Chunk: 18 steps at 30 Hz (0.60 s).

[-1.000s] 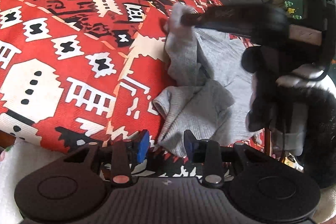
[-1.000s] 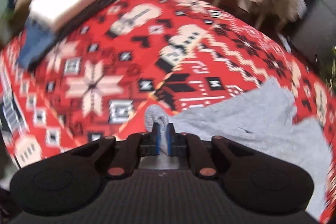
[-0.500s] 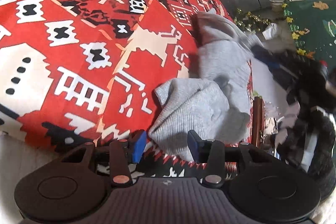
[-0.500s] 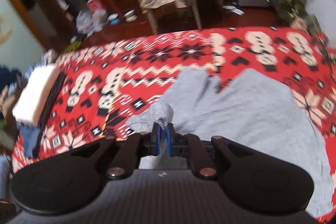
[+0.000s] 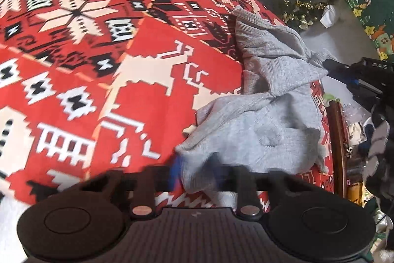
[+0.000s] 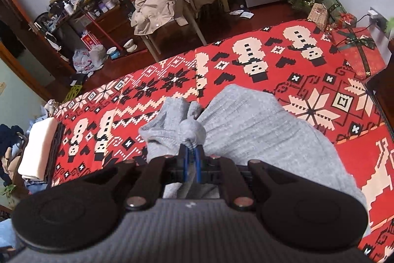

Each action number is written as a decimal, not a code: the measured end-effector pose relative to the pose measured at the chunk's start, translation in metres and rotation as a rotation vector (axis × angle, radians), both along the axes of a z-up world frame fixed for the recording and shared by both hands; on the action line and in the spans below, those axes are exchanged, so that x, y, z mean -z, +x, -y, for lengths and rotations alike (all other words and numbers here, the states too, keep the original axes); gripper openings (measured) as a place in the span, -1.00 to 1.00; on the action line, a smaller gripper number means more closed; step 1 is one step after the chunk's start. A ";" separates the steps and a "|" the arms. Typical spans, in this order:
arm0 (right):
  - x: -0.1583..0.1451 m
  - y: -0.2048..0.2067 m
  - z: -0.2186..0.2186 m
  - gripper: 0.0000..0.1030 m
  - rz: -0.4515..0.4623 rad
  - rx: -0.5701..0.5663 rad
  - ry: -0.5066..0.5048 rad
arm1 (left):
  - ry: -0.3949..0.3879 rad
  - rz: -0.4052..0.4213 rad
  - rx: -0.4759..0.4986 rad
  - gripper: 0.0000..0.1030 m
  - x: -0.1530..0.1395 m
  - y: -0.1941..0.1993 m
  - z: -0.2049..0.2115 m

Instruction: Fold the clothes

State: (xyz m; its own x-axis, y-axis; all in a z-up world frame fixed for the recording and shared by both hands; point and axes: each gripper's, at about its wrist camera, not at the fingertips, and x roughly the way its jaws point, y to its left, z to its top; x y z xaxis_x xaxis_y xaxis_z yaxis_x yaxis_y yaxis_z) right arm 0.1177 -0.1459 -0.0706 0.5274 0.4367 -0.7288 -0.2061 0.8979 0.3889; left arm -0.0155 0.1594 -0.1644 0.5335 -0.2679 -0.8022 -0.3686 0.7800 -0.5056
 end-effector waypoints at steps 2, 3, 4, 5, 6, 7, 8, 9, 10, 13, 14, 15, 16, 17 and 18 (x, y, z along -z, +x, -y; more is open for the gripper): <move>-0.003 -0.004 0.002 -0.88 0.005 0.003 0.007 | 0.049 0.024 -0.013 -0.85 -0.007 0.000 0.001; -0.005 -0.007 0.004 -0.88 0.008 0.006 0.011 | 0.083 0.048 -0.019 -0.85 -0.014 -0.003 0.000; -0.009 -0.010 0.005 -0.88 0.012 0.009 0.014 | 0.118 0.072 -0.026 -0.86 -0.021 -0.005 0.000; -0.013 -0.013 0.006 -0.88 0.019 0.014 0.017 | 0.147 0.096 -0.034 -0.86 -0.028 -0.008 -0.002; -0.019 -0.017 0.007 -0.88 0.027 0.018 0.023 | 0.156 0.120 -0.047 -0.86 -0.035 -0.012 -0.006; -0.026 -0.021 0.009 -0.88 0.037 0.022 0.031 | 0.164 0.145 -0.064 -0.86 -0.045 -0.014 -0.011; -0.035 -0.026 0.010 -0.88 0.053 0.025 0.042 | 0.177 0.170 -0.078 -0.86 -0.057 -0.015 -0.017; -0.045 -0.031 0.011 -0.88 0.069 0.027 0.053 | 0.191 0.195 -0.092 -0.86 -0.069 -0.015 -0.022; -0.055 -0.036 0.011 -0.88 0.087 0.030 0.066 | 0.204 0.220 -0.106 -0.87 -0.080 -0.015 -0.027; -0.095 -0.056 0.012 -0.88 0.153 0.051 0.115 | 0.226 0.304 -0.147 -0.87 -0.123 -0.017 -0.044; -0.109 -0.063 0.012 -0.88 0.176 0.058 0.128 | 0.226 0.336 -0.159 -0.87 -0.140 -0.019 -0.050; -0.124 -0.070 0.011 -0.88 0.203 0.063 0.133 | 0.226 0.369 -0.171 -0.87 -0.158 -0.020 -0.056; -0.140 -0.077 0.010 -0.88 0.234 0.065 0.140 | 0.230 0.404 -0.183 -0.87 -0.177 -0.022 -0.061; -0.154 -0.084 0.010 -0.88 0.261 0.071 0.150 | 0.250 0.446 -0.190 -0.87 -0.200 -0.026 -0.064; -0.169 -0.090 0.011 -0.88 0.283 0.076 0.165 | 0.265 0.483 -0.193 -0.87 -0.220 -0.030 -0.067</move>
State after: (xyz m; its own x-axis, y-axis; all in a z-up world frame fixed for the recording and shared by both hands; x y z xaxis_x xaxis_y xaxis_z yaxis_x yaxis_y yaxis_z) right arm 0.0274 -0.1565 0.0982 0.7340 0.4886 -0.4717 -0.2616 0.8444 0.4676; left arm -0.0452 0.2259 0.0552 0.8746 0.0475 -0.4825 -0.2931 0.8445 -0.4481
